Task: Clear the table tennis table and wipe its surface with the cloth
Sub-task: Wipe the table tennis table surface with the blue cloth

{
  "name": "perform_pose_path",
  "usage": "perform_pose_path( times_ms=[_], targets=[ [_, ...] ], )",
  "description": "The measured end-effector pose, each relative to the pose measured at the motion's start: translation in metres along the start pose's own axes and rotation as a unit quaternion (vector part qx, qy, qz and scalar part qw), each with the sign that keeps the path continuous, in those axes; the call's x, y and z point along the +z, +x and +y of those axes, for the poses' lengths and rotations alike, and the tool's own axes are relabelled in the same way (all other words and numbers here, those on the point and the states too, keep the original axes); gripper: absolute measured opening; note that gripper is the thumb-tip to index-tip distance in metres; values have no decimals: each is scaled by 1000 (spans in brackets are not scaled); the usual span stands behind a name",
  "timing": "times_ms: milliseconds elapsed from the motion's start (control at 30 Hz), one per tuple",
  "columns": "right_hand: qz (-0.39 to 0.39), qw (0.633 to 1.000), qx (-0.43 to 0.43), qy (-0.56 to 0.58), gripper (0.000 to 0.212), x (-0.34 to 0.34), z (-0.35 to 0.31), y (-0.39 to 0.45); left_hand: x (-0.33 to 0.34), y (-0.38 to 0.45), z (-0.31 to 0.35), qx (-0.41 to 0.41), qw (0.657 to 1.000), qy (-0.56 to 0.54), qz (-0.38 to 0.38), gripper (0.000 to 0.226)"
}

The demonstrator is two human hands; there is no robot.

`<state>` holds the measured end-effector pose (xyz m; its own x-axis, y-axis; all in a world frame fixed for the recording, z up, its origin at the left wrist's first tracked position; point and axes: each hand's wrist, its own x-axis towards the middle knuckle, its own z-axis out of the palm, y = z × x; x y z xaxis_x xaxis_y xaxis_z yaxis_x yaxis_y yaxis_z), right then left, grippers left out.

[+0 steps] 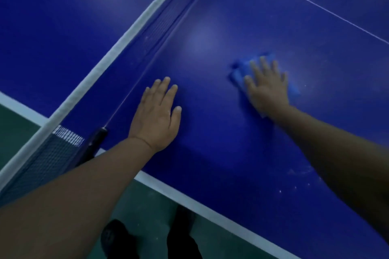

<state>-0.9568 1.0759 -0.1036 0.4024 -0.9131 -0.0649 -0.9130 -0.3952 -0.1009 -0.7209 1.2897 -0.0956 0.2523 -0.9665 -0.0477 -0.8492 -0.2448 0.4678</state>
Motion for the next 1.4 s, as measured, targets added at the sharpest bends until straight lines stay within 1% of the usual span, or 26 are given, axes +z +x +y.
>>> perform_pose_path(
  times_ms=[67, 100, 133, 200, 300, 367, 400, 433, 500, 567, 600, 633, 667, 733, 767, 800, 867, 933, 1000, 1033, 1067, 1133, 1200, 1233, 1267, 1400],
  targets=[
    [-3, 993, 108, 45, 61, -7, 6, 10, 6, 3, -5, -4, 999, 33, -16, 70],
    [3, 993, 113, 37, 60, -3, -6, 1, 8, 2, -6, -4, 999, 37, -20, 71],
    [16, 997, 79, 16, 59, 4, -24, -14, 9, 3, -7, -4, 999, 30, -22, 72],
    [36, 997, -65, 10, 58, 19, -65, -67, 7, 4, -8, -4, 999, 7, -31, 74],
    [-16, 949, -316, 7, 57, 26, -85, -147, 1, 8, -15, 19, 998, 40, -50, 74],
    [-45, 924, -380, -2, 57, 19, -63, -136, -1, 9, -22, 44, 993, 90, -64, 71],
    [-31, 931, -362, -15, 57, 20, -50, -115, -1, 7, -23, 48, 991, 104, -69, 71],
    [-12, 951, -309, -19, 58, 19, -37, -88, -1, 6, -24, 46, 990, 109, -72, 71],
    [12, 989, -145, -17, 61, 10, -5, -26, -2, 5, -23, 42, 990, 109, -76, 71],
    [5, 999, 30, 25, 60, -1, 10, 15, -3, 6, -22, 43, 991, 108, -73, 71],
    [7, 997, 79, 27, 60, -2, 2, 21, -3, 7, -21, 43, 991, 107, -66, 70],
    [21, 997, 72, 16, 59, 2, -11, 17, -2, 8, -18, 40, 992, 102, -58, 69],
    [36, 999, 4, 9, 59, 8, -28, 7, -1, 12, -15, 33, 994, 93, -48, 67],
    [9, 978, -207, 12, 57, 16, -54, -20, 2, 23, -6, 17, 997, 74, -27, 66],
    [-20, 961, -277, 5, 56, 16, -53, -24, 5, 32, 0, 13, 997, 69, -16, 66],
    [-34, 951, -309, 0, 56, 14, -42, -12, 7, 44, 7, 12, 998, 66, -4, 66],
    [-10, 968, -249, -15, 61, 6, -11, 39, 10, 72, 22, 1, 998, 58, 21, 65],
    [1, 995, -93, -23, 63, -6, 23, 94, 11, 101, 34, -15, 998, 47, 42, 61],
    [-6, 999, 39, 10, 58, -12, 35, 122, 12, 128, 40, -28, 997, 45, 52, 60],
    [8, 999, 49, 2, 57, -9, 27, 122, 11, 140, 40, -33, 997, 45, 54, 60],
    [30, 999, 14, -8, 58, -5, 12, 116, 10, 152, 40, -36, 997, 44, 55, 60],
    [29, 990, -137, 6, 62, 4, -20, 92, 9, 176, 40, -27, 997, 47, 56, 60],
    [-13, 973, -230, -5, 61, 9, -23, 89, 9, 197, 41, -7, 997, 56, 50, 60],
    [-15, 973, -229, -10, 62, 4, -12, 106, 10, 206, 42, -4, 998, 58, 39, 60],
    [-1, 981, -192, -11, 64, -2, 3, 129, 12, 211, 43, -7, 998, 60, 24, 60],
    [13, 999, 42, 4, 56, -13, 75, 190, 21, 209, 37, -17, 997, 75, 1, 65]
  ],
)
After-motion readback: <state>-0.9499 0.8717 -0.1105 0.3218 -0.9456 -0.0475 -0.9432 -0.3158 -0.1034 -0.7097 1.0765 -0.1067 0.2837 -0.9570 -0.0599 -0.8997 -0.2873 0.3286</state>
